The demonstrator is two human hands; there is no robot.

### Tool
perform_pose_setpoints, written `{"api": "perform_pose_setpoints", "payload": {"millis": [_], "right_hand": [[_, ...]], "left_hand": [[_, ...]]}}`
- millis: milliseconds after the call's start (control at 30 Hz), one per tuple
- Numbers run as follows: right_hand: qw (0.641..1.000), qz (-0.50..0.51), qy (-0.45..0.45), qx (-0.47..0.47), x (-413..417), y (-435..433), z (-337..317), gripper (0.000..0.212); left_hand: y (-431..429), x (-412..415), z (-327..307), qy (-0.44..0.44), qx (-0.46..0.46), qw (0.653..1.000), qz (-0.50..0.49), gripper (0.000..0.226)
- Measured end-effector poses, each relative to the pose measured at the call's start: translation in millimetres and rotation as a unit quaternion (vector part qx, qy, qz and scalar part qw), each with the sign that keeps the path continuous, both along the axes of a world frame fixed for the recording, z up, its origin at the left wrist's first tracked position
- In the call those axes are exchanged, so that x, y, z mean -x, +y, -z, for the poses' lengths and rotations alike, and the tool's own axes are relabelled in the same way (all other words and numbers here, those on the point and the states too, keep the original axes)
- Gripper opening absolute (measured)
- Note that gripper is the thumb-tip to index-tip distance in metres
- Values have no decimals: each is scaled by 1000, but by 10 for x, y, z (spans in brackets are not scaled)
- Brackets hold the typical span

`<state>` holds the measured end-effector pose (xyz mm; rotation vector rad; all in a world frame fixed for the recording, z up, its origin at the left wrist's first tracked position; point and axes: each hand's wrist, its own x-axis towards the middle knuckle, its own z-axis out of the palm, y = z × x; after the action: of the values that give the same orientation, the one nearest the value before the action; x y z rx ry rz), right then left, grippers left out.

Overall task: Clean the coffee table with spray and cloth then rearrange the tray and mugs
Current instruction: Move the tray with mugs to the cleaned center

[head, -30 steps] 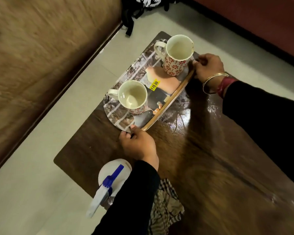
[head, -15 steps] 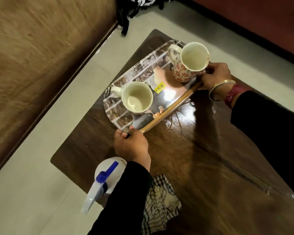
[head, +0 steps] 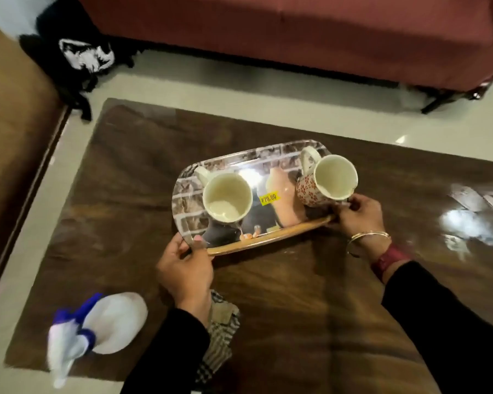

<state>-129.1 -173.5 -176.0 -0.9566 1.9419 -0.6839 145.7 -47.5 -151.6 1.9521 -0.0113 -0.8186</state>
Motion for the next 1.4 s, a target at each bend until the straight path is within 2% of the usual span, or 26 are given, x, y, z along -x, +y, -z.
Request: {"api": "perform_pose_setpoints", "payload": {"millis": [133,267,467,533,667,833,1067,1233,1400], "right_hand": [[996,80,-10,-26,638,531,54,10],[987,147,-69,-17,1171,886,231,12],[984,162,-66,-29,1741,1154,421,33],[985,159,-64,-32,1841,1170,485,32],[988,140,-61,-15,1881,1134,575,25],[991,126,-50,-7,1776,1172,667,12],[989,136,-45,-25,1573,1315,602,11],[988,146,-30,-36,1482,1455,527,18],[986,161,-15,-27,1444,1475,519,17]], "left_hand": [[-20,366,-102,29,20,995,90,30],[-73,796,-50,49,30,985,163,20],[-17,1345,151,34,37,976,214,25],[-7,1454,221,31,36,977,210,23],[-10,1509,311,29,25,978,206,19],[61,1437,379,20,15,984,175,28],[160,1243,393,9,4,983,185,31],[258,1118,436,23,-4,978,205,18],[247,1066,441,35,-2,976,215,27]]}}
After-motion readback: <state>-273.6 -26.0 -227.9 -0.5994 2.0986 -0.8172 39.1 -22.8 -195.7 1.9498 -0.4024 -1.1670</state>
